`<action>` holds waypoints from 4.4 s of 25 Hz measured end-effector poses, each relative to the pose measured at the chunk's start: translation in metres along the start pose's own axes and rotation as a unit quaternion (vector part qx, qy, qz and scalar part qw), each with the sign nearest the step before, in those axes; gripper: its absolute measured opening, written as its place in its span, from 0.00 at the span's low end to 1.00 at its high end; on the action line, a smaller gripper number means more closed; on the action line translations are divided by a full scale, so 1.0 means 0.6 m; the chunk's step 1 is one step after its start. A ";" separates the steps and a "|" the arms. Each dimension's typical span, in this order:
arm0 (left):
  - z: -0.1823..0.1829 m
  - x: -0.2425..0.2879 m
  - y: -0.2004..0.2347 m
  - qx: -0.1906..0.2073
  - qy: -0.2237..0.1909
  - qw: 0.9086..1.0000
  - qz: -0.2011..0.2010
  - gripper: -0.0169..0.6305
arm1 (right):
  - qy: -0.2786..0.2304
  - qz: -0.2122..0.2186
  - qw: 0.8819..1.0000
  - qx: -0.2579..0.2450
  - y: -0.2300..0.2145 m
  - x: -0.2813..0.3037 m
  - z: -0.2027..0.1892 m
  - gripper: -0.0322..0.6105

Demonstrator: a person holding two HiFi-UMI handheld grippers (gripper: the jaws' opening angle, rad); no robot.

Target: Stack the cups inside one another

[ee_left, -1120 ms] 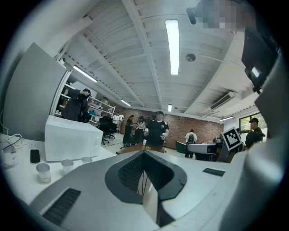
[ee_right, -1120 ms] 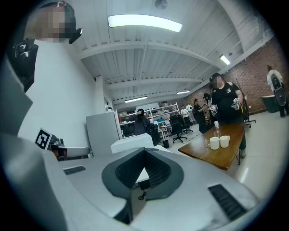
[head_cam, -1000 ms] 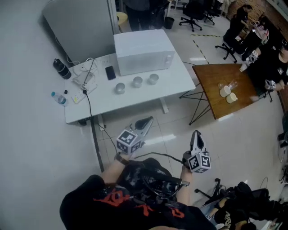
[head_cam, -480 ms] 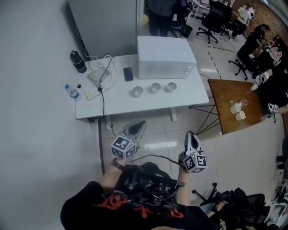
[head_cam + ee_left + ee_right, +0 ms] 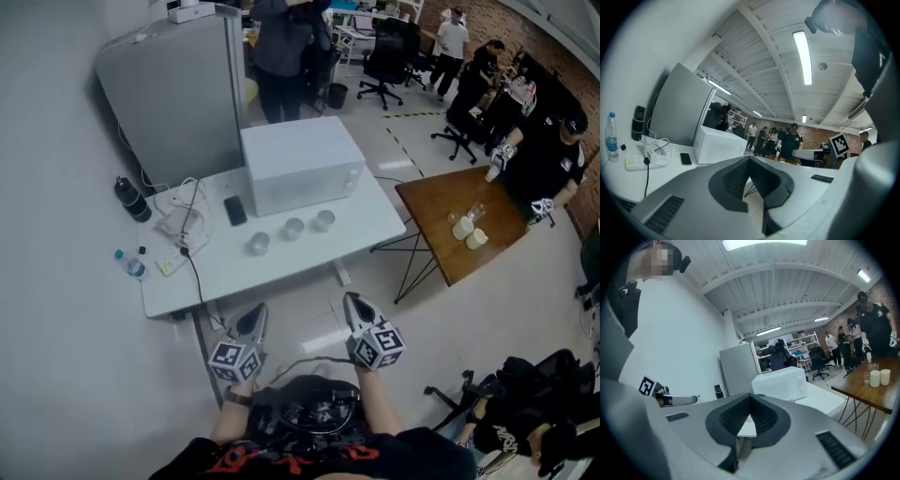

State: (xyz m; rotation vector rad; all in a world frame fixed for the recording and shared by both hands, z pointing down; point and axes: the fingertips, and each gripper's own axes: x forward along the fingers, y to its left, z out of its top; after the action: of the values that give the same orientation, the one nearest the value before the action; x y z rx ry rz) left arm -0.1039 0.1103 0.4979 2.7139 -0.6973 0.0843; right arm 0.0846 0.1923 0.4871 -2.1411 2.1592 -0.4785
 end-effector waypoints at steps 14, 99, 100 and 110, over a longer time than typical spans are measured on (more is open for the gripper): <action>0.002 0.112 0.057 0.010 0.019 0.998 0.059 0.03 | 0.016 0.081 0.996 0.016 -0.071 0.146 -0.010 0.06; 0.074 0.353 0.335 -0.031 0.001 0.995 0.091 0.03 | 0.365 0.208 0.743 -0.520 -0.269 0.550 -0.133 0.09; 0.075 0.352 0.336 -0.031 0.000 0.995 0.093 0.03 | 0.359 0.219 0.741 -0.523 -0.249 0.549 -0.122 0.09; 0.078 0.331 0.352 -0.034 -0.005 0.992 0.120 0.03 | 0.374 0.283 0.696 -0.544 -0.151 0.575 -0.166 0.09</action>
State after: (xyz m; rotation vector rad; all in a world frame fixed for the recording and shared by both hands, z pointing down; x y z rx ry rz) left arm -0.0316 -0.1702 0.5465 2.5564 -1.0073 0.1029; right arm 0.1353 -0.1285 0.6647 -1.3016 4.1641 0.1204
